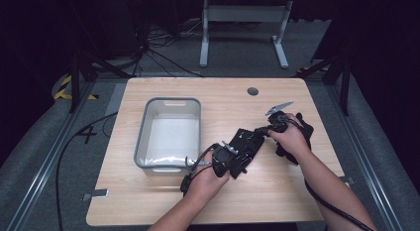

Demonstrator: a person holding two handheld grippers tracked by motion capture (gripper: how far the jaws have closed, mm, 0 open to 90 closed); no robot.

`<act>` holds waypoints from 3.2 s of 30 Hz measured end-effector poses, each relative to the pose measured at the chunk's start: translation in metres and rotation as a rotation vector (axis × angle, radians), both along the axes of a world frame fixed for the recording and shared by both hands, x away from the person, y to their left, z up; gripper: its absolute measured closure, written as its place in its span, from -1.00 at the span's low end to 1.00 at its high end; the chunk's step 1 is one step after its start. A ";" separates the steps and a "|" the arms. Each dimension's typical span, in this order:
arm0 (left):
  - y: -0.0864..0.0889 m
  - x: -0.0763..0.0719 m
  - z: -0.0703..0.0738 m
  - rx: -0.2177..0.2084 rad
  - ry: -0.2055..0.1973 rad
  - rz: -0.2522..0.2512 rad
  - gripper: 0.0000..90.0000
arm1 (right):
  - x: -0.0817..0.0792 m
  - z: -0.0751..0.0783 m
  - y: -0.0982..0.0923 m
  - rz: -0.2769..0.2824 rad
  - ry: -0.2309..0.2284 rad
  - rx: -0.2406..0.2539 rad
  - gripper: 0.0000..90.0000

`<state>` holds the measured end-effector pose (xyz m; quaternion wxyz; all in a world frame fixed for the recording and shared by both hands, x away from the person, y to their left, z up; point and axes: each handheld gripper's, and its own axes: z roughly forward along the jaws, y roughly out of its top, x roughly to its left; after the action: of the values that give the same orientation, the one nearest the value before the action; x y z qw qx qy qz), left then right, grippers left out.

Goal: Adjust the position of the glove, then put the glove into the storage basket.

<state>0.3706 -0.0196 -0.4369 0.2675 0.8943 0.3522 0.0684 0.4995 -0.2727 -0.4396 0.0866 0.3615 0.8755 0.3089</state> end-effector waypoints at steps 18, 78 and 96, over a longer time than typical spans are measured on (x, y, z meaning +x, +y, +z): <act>0.026 -0.019 0.041 -0.018 -0.065 -0.044 0.89 | -0.088 0.057 -0.027 -0.039 -0.080 0.211 0.81; 0.033 -0.029 0.053 -0.063 -0.006 -0.129 0.32 | -0.189 0.042 -0.076 -0.144 -0.111 0.176 0.42; 0.047 -0.030 0.056 -0.082 -0.010 -0.101 0.26 | -0.136 0.058 -0.093 -0.172 -0.106 0.138 0.47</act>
<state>0.3408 0.0276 -0.3813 0.3086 0.8988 0.3080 0.0447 0.3638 -0.3658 -0.3811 0.1338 0.4236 0.8120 0.3786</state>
